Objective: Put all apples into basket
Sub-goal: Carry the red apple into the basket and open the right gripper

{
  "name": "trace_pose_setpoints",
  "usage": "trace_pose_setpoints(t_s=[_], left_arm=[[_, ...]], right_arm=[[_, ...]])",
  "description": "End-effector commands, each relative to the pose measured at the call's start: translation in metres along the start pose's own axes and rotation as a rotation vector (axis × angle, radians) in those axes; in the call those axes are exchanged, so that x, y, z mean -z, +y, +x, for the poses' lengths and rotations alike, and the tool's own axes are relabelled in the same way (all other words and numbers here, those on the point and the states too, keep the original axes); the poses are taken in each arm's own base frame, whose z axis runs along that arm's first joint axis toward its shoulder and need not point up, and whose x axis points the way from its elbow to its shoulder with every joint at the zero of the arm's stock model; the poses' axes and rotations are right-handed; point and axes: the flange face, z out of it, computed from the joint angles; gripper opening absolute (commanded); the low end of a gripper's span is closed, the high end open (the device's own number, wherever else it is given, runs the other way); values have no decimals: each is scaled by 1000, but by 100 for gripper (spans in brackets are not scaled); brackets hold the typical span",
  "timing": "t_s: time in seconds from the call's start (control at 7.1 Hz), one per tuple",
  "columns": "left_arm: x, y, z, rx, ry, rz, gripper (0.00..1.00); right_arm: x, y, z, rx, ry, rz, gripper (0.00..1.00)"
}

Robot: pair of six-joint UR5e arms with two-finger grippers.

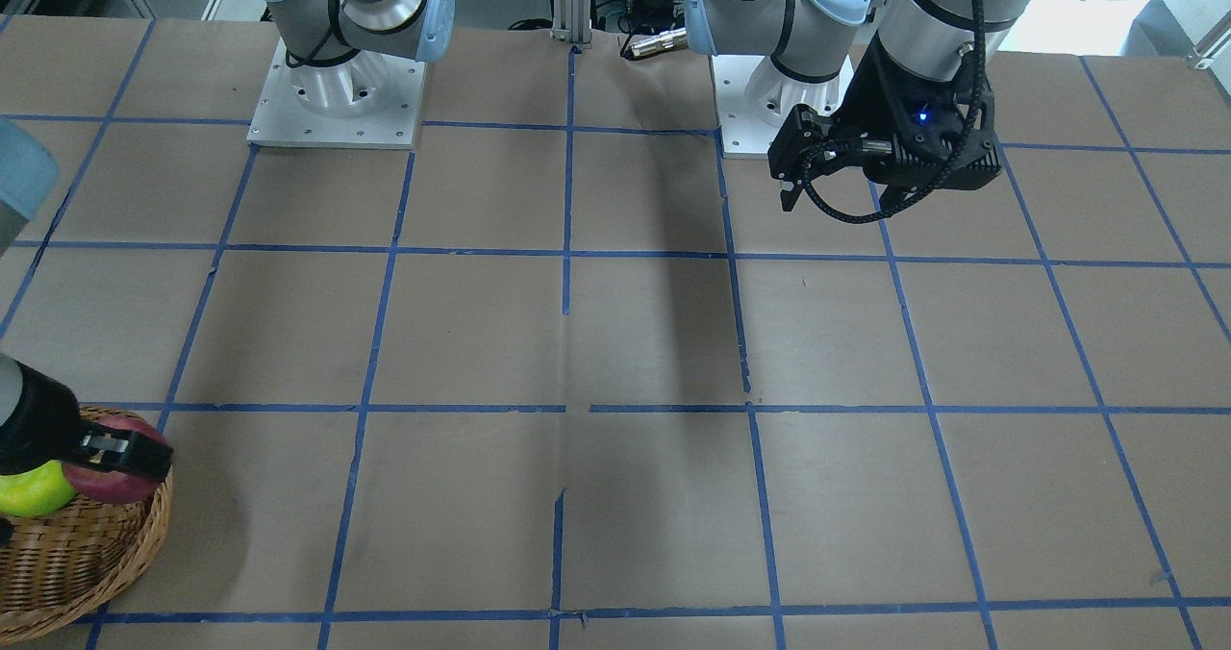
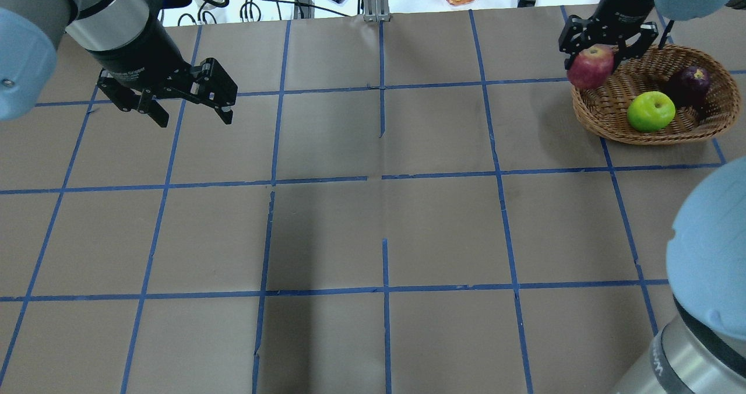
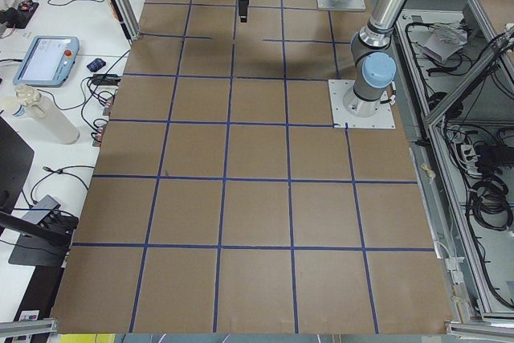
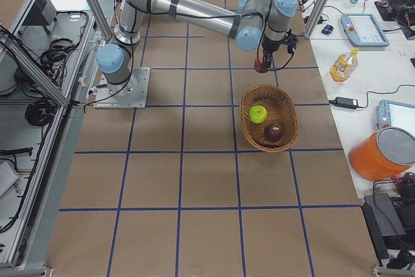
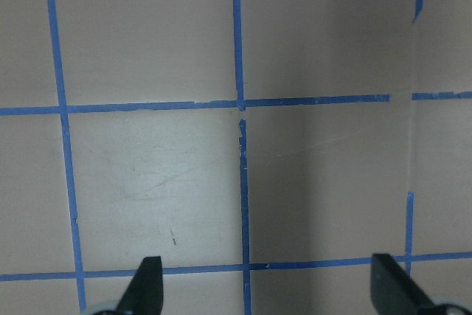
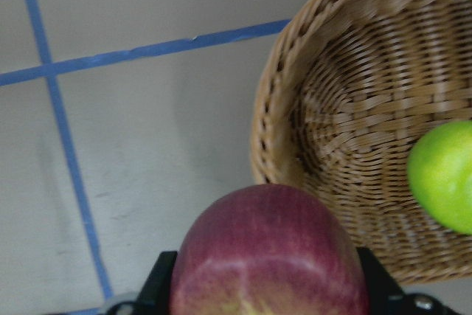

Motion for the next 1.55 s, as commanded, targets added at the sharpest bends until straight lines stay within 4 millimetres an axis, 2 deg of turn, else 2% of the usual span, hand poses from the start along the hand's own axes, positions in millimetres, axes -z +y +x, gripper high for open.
trace_pose_setpoints(t_s=[0.0,0.56,0.7,0.85,0.99,1.27,1.41], left_arm=[[0,1,0,0,0,-1,100],[-2,1,0,0,0,-4,100],[-3,1,0,0,0,-5,100],[-3,1,0,0,0,-5,100],[-2,1,0,0,0,-4,100],[-4,2,0,0,0,-10,100],[-4,1,0,0,0,-7,100]], right_arm=[[-45,-22,54,68,43,9,0],[-74,-24,53,82,30,-26,1],[-77,-24,53,84,29,-32,27],[-88,-26,54,84,28,-44,67],[-90,-26,54,86,26,-47,100],[-76,-22,54,83,32,-47,100],[-45,-11,51,82,31,-37,100]])
